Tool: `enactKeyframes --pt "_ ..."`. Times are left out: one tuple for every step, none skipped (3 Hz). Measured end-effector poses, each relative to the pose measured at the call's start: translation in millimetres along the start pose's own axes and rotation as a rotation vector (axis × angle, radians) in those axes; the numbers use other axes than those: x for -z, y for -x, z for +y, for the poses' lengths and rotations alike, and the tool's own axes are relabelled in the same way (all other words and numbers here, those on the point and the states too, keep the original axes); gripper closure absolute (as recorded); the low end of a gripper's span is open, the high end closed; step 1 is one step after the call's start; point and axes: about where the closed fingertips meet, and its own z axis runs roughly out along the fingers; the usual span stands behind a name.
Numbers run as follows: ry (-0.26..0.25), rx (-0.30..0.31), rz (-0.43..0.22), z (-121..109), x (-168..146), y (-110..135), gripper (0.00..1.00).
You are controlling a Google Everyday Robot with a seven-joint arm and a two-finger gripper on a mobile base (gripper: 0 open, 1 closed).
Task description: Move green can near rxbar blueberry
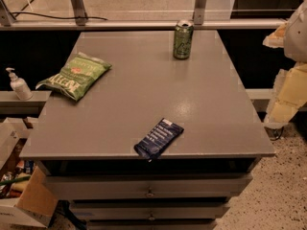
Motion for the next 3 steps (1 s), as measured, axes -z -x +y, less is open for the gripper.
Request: enactKeyframes --pt "-0.002 0.000 -0.003 -0.3 0.4 0.4 0.00" --pt "0.014 -0.008 -0.076 -18.5 -15.9 6.3 0.00" --pt "0.019 -0.020 -0.171 -51.3 -38.2 21.9 0.00"
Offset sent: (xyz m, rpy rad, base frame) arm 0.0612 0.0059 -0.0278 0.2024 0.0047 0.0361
